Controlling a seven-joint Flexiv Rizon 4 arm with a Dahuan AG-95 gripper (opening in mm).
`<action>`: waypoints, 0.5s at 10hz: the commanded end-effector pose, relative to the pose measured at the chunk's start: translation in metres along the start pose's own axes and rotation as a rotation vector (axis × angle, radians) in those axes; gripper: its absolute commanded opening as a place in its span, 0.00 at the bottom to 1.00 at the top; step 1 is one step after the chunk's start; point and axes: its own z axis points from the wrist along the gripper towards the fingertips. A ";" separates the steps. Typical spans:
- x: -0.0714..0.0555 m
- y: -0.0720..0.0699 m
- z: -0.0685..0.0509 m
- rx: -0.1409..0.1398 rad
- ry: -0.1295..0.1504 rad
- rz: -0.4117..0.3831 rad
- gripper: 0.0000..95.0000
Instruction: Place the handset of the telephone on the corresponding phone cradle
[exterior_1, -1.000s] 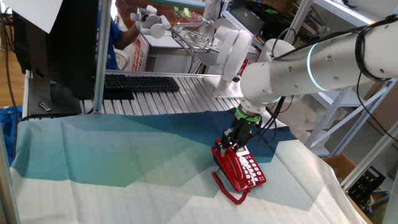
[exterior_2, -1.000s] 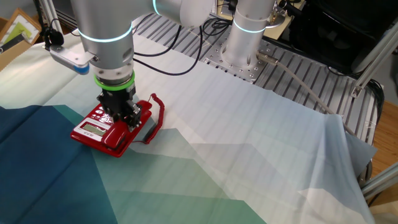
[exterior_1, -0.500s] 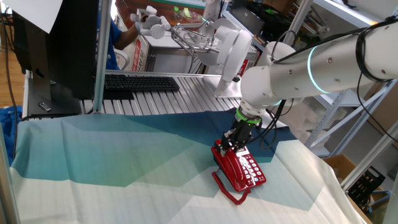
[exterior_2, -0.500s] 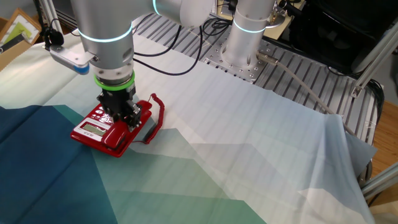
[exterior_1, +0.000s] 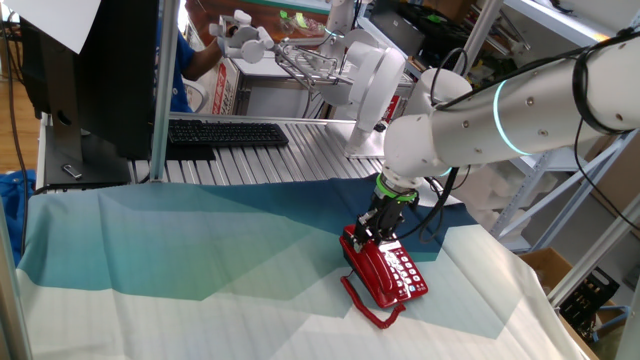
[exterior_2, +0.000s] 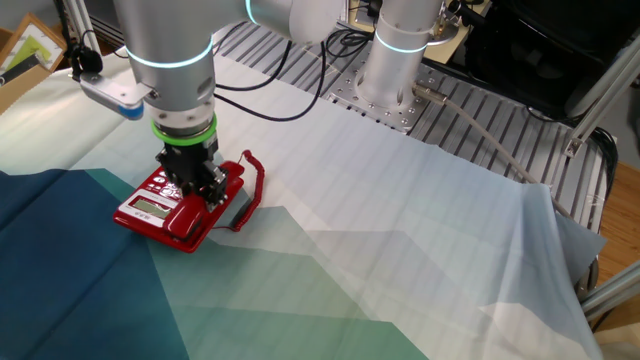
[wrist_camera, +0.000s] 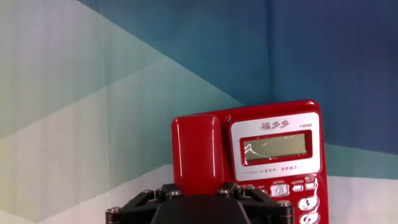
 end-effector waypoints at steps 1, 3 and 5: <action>-0.002 0.000 0.001 -0.003 0.004 0.013 0.00; -0.002 -0.001 0.001 -0.003 0.006 0.021 0.00; -0.003 -0.002 0.002 -0.002 0.004 0.022 0.00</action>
